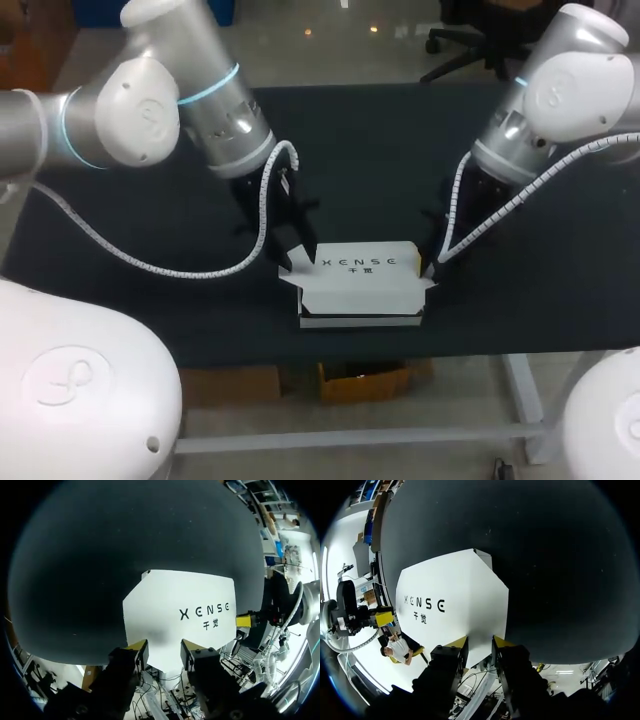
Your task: Assemble the packaging by folding the flat box into shape, placing the metal phone stand inside, and closing the box properly
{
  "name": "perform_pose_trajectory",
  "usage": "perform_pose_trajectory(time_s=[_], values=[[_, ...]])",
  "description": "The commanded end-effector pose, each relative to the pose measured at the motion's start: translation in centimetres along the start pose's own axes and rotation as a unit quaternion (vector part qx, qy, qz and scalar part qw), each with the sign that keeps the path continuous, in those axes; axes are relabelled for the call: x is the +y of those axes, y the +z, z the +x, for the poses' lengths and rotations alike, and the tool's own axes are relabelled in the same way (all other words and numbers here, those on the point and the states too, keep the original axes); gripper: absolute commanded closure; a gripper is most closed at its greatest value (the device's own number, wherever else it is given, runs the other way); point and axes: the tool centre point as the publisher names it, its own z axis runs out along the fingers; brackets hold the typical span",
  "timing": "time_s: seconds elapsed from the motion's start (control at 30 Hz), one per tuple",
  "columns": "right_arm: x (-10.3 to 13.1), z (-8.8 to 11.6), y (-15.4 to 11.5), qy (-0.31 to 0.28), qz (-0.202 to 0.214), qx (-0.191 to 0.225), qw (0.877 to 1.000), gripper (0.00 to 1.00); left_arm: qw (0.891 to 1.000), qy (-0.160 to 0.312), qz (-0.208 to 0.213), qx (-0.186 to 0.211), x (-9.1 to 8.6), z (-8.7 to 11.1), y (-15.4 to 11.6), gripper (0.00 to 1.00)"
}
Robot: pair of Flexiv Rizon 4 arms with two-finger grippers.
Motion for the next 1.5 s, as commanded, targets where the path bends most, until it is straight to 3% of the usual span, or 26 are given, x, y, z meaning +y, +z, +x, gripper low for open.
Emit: perform_pose_trajectory(time_s=[0.03, 1.23, 1.5], values=[[-0.3, -0.1, 0.1, -0.001, -0.006, 0.002, 1.000, 0.71, 1.000, 0.000, 0.007, 0.005, 0.3, -0.6, 0.5, 0.56], [-0.4, 0.4, -0.3, 0.007, -0.047, 0.012, 0.999, 0.68, 1.000, -0.008, 0.005, -0.004, -0.3, -0.6, 1.7, 0.56], [-0.4, 0.4, -0.3, 0.007, -0.047, 0.012, 0.999, 0.68, 1.000, -0.008, 0.005, -0.004, -0.3, -0.6, 1.7, 0.63]])
